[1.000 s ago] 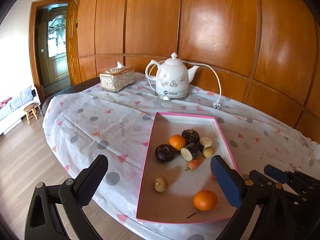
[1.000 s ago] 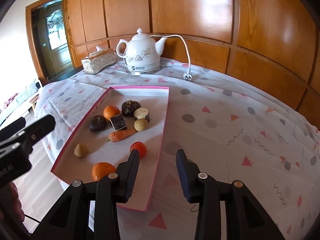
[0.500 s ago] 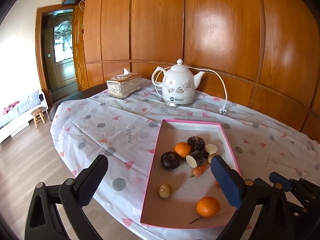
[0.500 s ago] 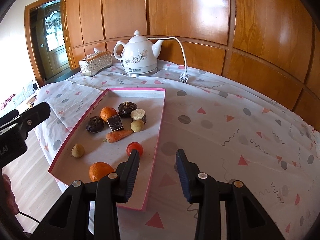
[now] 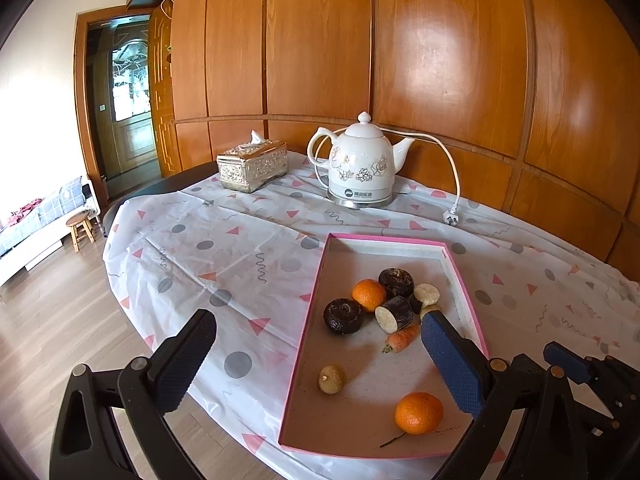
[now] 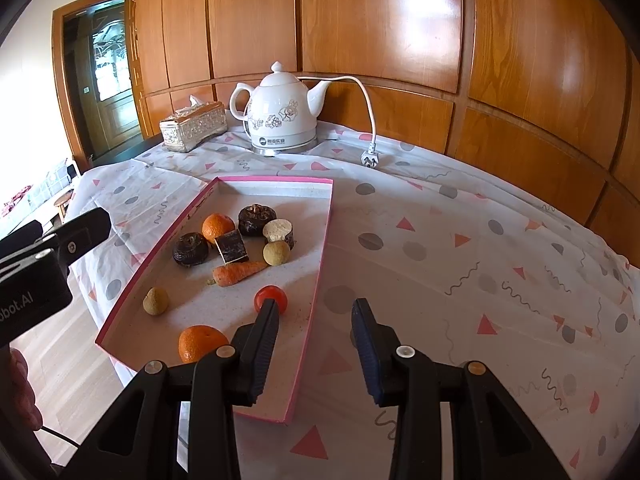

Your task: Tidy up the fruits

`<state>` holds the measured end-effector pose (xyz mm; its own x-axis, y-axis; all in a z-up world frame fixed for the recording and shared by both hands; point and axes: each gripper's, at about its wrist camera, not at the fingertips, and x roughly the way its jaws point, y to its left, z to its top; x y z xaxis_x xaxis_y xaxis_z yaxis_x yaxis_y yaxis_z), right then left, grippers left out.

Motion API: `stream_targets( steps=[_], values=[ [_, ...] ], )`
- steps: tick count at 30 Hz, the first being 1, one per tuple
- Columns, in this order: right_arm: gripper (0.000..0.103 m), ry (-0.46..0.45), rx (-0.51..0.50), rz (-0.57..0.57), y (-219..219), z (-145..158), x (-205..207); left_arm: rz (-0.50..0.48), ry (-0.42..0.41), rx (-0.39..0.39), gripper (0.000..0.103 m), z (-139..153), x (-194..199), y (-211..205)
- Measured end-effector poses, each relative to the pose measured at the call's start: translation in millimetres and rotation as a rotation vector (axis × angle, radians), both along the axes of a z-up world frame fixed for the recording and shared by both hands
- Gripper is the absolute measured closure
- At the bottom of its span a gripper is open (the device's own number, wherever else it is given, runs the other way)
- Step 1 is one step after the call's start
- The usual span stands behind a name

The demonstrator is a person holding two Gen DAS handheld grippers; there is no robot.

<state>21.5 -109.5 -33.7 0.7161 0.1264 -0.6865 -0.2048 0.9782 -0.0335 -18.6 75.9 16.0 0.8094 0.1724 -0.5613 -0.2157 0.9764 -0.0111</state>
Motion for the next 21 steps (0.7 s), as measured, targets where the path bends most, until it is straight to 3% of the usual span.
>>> stream_targets(
  steps=[21],
  values=[
    [0.065, -0.006, 0.0, 0.001, 0.5, 1.3, -1.3, -0.007, 0.003, -0.001, 0.0, 0.0, -1.1, -0.5]
  ],
)
